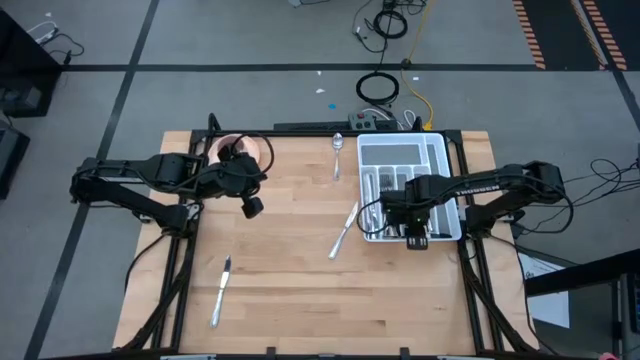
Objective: Sort silverware
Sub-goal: Put the silver table knife into the silverware rack
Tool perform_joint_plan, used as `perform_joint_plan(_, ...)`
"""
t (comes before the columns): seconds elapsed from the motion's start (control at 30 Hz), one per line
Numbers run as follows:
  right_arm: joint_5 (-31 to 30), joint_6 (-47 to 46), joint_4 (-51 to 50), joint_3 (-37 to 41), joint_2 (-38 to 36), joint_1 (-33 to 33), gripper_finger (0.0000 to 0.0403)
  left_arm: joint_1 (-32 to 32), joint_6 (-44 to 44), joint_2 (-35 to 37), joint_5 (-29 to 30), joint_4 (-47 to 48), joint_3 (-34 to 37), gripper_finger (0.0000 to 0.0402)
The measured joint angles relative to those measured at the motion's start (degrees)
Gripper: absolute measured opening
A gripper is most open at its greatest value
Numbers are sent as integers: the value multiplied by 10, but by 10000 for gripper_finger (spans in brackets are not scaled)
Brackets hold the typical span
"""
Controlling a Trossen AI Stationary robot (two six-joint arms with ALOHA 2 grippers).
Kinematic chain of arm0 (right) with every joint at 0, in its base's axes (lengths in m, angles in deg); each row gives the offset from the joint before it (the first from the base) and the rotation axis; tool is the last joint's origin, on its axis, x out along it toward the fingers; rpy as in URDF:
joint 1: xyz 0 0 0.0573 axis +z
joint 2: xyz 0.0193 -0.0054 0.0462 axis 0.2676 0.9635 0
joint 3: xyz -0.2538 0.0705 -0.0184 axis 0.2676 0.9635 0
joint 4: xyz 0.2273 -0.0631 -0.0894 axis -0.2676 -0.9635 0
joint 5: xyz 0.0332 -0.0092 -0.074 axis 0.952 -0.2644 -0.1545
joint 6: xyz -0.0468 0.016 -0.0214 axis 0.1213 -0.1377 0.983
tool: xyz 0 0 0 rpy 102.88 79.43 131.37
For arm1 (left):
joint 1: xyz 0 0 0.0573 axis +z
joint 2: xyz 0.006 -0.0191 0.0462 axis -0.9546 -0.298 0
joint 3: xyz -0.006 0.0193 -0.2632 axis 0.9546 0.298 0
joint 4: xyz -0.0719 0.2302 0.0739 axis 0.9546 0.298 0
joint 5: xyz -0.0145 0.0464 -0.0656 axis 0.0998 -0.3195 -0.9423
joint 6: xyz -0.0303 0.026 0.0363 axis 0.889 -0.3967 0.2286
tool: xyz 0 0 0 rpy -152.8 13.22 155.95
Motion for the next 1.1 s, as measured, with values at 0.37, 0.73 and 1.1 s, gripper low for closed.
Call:
perform_joint_plan(0.37,1,12,56,35,4,-24,119,0,-1,0,0,0,0,0)
perform_joint_plan(0.73,1,17,65,44,5,-23,119,0,-5,0,2,0,0,0)
perform_joint_plan(1.1,29,28,73,53,43,-26,119,0,-5,0,9,-1,0,3)
